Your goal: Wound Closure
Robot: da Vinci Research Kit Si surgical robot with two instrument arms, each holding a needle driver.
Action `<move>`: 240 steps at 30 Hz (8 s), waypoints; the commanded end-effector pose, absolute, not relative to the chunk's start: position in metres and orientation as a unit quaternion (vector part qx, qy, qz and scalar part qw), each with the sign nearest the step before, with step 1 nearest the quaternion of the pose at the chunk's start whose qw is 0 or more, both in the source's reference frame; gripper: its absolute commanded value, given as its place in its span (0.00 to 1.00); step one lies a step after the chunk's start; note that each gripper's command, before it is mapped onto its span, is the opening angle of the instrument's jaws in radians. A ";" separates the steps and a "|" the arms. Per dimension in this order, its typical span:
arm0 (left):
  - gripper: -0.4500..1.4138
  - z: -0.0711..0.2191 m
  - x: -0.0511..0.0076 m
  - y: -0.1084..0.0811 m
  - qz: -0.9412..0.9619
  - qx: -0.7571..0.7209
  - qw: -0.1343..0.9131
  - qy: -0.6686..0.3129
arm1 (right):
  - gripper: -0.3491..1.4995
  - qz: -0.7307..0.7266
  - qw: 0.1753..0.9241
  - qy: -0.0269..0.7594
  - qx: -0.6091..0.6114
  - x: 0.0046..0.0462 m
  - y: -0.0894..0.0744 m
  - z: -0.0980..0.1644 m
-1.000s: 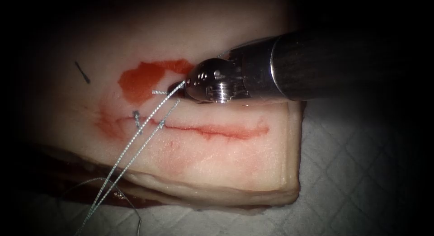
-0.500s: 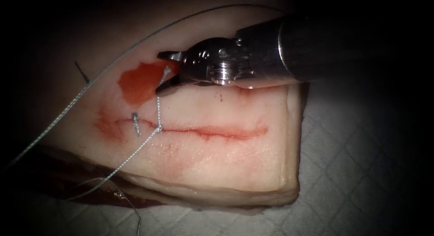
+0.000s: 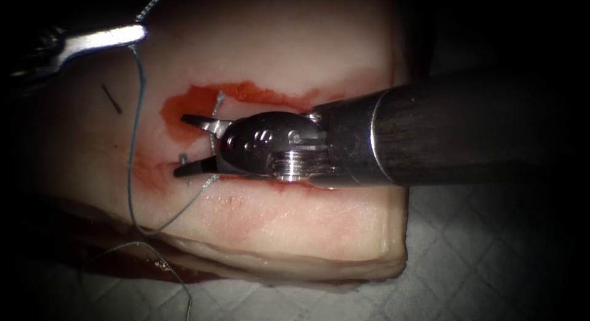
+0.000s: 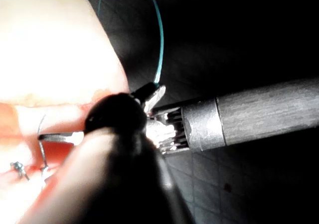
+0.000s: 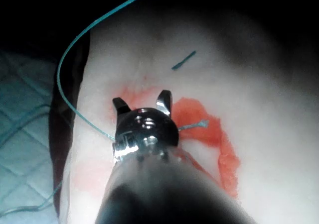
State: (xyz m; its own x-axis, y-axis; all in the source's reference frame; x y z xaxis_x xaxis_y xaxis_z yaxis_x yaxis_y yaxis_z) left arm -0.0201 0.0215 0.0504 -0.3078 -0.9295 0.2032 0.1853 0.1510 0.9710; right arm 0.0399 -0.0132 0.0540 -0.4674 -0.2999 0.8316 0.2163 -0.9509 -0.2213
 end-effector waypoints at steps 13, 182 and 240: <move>0.00 0.056 -0.0272 0.027 -0.556 0.329 0.489 -0.587 | 0.75 -0.774 0.200 0.006 -0.600 0.0406 -0.014 0.055; 0.00 0.085 -0.0239 0.045 -0.576 -0.008 0.689 -0.439 | 0.00 -0.752 0.441 0.086 -0.483 0.0405 -0.022 0.059; 0.00 0.060 -0.0252 0.045 -0.547 0.116 0.625 -0.544 | 0.87 -0.684 0.448 0.094 -0.568 0.0334 -0.019 0.051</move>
